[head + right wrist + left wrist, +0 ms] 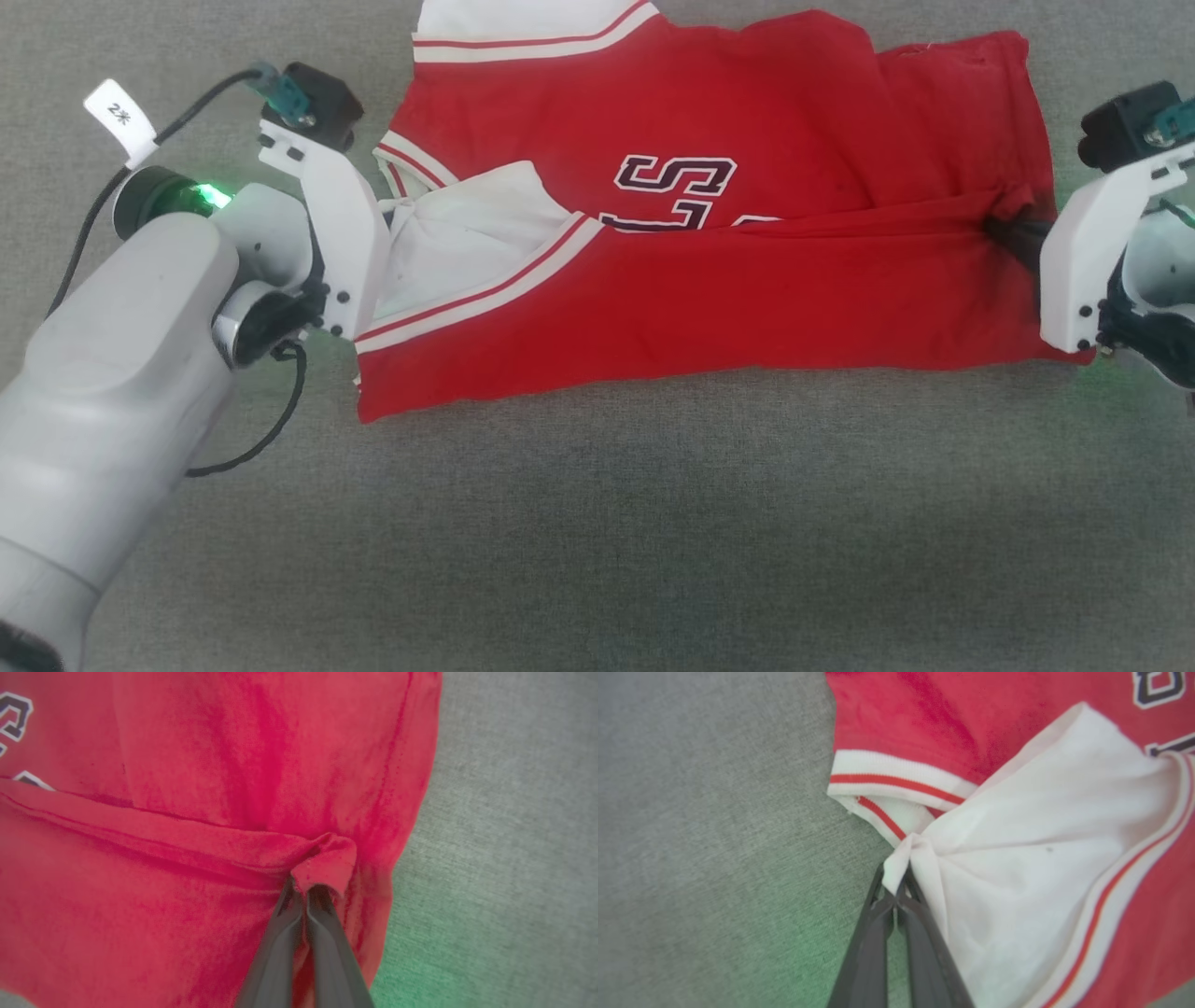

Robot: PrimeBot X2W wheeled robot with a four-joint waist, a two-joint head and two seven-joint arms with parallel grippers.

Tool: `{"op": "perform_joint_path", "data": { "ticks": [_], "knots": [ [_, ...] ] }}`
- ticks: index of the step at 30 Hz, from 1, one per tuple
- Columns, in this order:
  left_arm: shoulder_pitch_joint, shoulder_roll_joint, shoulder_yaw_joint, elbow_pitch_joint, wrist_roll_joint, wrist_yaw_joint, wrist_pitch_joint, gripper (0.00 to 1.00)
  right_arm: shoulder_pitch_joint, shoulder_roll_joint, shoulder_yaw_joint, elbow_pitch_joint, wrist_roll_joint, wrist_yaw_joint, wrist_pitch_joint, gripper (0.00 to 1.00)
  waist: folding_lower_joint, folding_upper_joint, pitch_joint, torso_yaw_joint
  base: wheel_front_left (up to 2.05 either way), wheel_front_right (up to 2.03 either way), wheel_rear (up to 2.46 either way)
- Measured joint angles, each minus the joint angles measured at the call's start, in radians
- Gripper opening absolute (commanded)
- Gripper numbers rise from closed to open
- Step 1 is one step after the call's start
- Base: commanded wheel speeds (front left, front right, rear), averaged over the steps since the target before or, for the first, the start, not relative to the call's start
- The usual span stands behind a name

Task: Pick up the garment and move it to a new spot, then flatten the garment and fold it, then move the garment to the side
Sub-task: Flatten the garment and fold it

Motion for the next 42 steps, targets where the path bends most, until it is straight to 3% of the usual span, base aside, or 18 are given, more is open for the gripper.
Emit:
{"op": "perform_joint_path", "data": {
  "ticks": [5, 6, 7, 8, 9, 10, 17, 27, 34, 42],
  "knots": [
    [-0.037, -0.053, 0.005, 0.134, -0.039, -0.025, 0.016, 0.00, -0.042, 0.010, 0.037, 0.040, 0.021, 0.000, 0.019, 0.00, 0.0000, 0.0000, 0.009, -0.002, 0.00, 0.00, 0.00],
    [-0.042, -0.063, 0.010, 0.157, -0.048, -0.027, 0.015, 0.00, -0.049, 0.011, 0.043, 0.046, 0.022, 0.000, 0.019, 0.11, 0.0000, 0.0000, 0.009, -0.002, 0.00, 0.00, 0.00],
    [-0.049, -0.071, 0.011, 0.178, -0.050, -0.031, 0.015, 0.27, -0.055, 0.012, 0.048, 0.054, 0.026, 0.000, 0.019, 0.33, 0.0000, 0.0000, 0.008, -0.002, 0.00, 0.00, 0.00],
    [-0.054, -0.075, 0.009, 0.190, -0.050, -0.034, 0.015, 0.79, -0.058, 0.013, 0.051, 0.060, 0.031, 0.000, 0.019, 0.40, 0.0001, 0.0000, 0.006, -0.002, 0.00, 0.00, 0.00],
    [-0.062, -0.085, 0.014, 0.216, -0.057, -0.038, 0.011, 1.00, -0.060, 0.012, 0.056, 0.066, 0.040, 0.000, 0.009, 0.94, 0.0001, 0.0000, -0.001, 0.001, 0.00, 0.00, 0.00],
    [-0.067, -0.087, 0.016, 0.226, -0.059, -0.038, 0.011, 1.00, -0.060, 0.010, 0.058, 0.067, 0.042, 0.000, -0.001, 1.00, 0.0000, 0.0000, -0.005, 0.002, 0.00, 0.00, 0.00],
    [-0.071, -0.079, 0.016, 0.222, -0.063, -0.015, 0.026, 1.00, -0.030, -0.030, 0.022, 0.053, 0.065, 0.000, -0.094, 1.00, 0.0000, 0.0000, -0.046, 0.033, 0.00, 0.00, 0.00],
    [0.002, -0.053, 0.013, 0.054, -0.087, 0.054, 0.062, 1.00, 0.056, -0.054, -0.167, -0.016, -0.039, 0.000, -0.396, 1.00, 0.0000, 0.0000, -0.105, 0.086, 0.00, 0.00, 0.00],
    [0.117, 0.016, 0.024, -0.142, -0.117, 0.155, 0.107, 1.00, 0.153, 0.008, -0.377, -0.099, -0.228, 0.000, -0.543, 1.00, 0.0000, 0.0000, -0.133, 0.069, 0.00, 0.00, 0.00],
    [0.245, 0.108, 0.041, -0.358, -0.165, 0.280, 0.164, 1.00, 0.294, 0.160, -0.616, -0.299, -0.422, 0.000, -0.538, 1.00, 0.0000, 0.0000, -0.118, 0.013, 0.00, 0.00, 0.00]
  ]
}}
